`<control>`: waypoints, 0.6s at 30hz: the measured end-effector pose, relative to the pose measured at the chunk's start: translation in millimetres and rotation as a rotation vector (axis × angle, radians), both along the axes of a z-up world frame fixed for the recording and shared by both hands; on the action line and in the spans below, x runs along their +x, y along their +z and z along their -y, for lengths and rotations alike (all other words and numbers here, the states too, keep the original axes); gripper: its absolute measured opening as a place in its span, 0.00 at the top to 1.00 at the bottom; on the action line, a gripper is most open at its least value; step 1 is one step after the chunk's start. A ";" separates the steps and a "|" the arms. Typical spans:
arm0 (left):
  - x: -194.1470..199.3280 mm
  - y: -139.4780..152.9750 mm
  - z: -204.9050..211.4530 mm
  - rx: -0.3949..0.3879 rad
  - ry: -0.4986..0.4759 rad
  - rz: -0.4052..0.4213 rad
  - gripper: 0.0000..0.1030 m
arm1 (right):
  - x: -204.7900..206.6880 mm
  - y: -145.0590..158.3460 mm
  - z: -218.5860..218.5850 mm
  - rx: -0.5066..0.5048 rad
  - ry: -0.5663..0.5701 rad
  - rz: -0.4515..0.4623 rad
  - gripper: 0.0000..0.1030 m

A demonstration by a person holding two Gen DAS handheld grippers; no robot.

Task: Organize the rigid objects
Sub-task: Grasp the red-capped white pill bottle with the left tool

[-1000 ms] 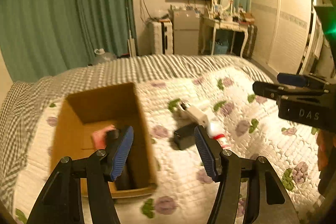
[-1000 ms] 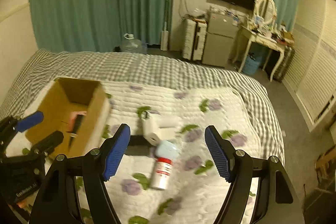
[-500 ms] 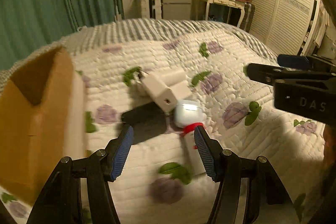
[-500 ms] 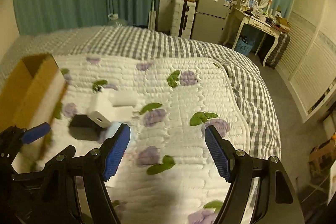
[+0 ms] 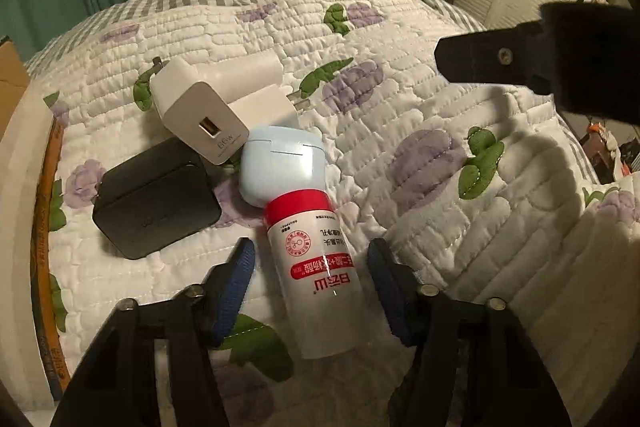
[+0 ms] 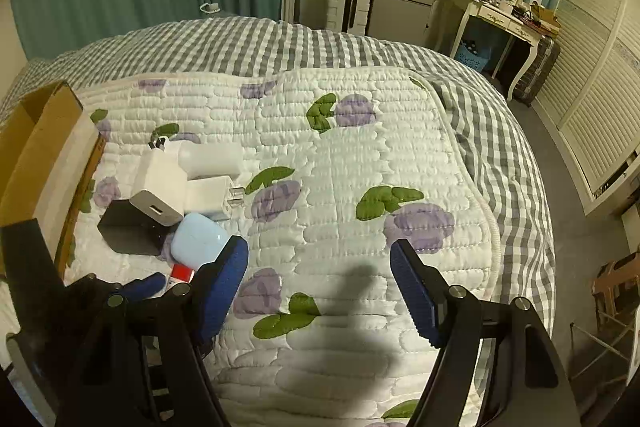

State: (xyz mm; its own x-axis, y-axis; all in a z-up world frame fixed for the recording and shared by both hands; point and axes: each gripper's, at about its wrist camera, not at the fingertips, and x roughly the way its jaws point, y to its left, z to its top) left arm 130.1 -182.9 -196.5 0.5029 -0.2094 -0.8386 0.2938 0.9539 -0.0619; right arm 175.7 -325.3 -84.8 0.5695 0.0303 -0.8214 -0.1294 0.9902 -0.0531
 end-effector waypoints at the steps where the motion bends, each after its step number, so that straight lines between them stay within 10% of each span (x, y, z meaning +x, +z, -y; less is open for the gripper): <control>1: -1.3 0.6 -0.4 -0.003 -0.010 -0.002 0.61 | 0.3 0.0 -0.3 -0.001 0.001 0.000 0.29; 18: -8.0 52.9 -78.2 0.106 0.223 0.159 0.64 | 3.0 -13.5 -45.3 -0.020 0.206 -0.001 0.29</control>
State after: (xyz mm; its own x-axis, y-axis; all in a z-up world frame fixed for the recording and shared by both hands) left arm 122.1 -104.7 -143.6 0.6538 0.0060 -0.7566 0.0741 0.9947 0.0720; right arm 178.7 -280.0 -98.3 0.5525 0.1301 -0.8233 -0.3293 0.9415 -0.0722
